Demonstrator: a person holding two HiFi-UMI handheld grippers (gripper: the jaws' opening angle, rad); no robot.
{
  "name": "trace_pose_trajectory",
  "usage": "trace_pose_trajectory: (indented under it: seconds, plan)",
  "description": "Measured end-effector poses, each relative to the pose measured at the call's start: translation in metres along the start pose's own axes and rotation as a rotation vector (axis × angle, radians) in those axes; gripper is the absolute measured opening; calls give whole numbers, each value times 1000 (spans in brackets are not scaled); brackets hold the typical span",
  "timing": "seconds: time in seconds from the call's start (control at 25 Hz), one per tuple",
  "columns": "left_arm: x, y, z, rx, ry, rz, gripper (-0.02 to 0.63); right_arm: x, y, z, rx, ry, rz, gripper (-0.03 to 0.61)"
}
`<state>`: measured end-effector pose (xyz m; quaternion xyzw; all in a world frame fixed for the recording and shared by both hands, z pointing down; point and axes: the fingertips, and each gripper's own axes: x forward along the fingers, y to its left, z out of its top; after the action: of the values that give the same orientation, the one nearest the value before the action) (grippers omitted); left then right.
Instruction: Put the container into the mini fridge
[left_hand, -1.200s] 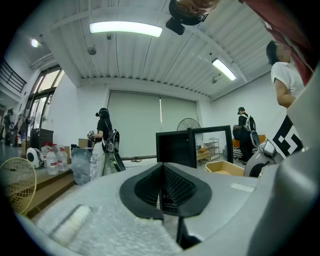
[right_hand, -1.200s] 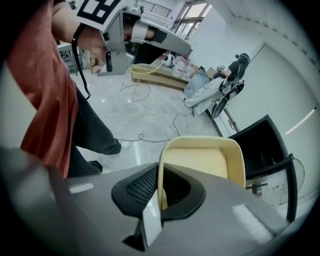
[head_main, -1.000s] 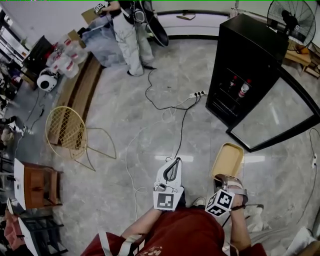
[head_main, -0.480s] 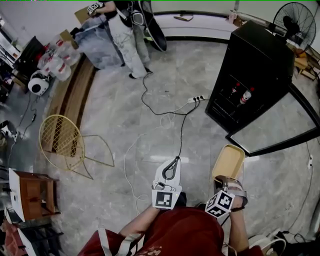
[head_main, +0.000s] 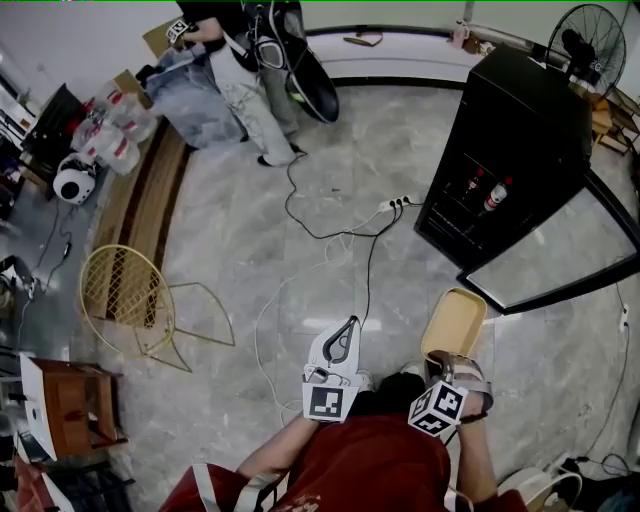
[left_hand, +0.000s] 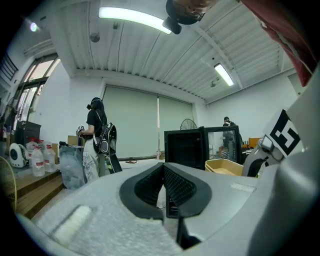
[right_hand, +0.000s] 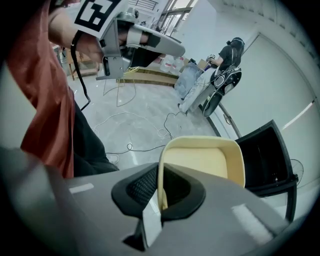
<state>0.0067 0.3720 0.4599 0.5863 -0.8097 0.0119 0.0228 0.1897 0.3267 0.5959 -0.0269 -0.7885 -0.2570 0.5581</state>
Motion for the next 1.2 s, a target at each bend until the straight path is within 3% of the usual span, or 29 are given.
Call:
trace_pose_trajectory:
  seconds: [0.36,0.52,0.96,1.2]
  plan:
    - [19,7,-8,-14,-9,11,5,16,-19,2,2,-10,-2,14]
    - [31,5,-5,24,8,-20,5,20,-28,6,16,-18,8,14]
    - [129,4,9,4,13,-35,5,59,-100,-12,84,-21,22,14]
    - [187,-2,-3,7,66,-83,5,77,-152,-24,118,5,15,14]
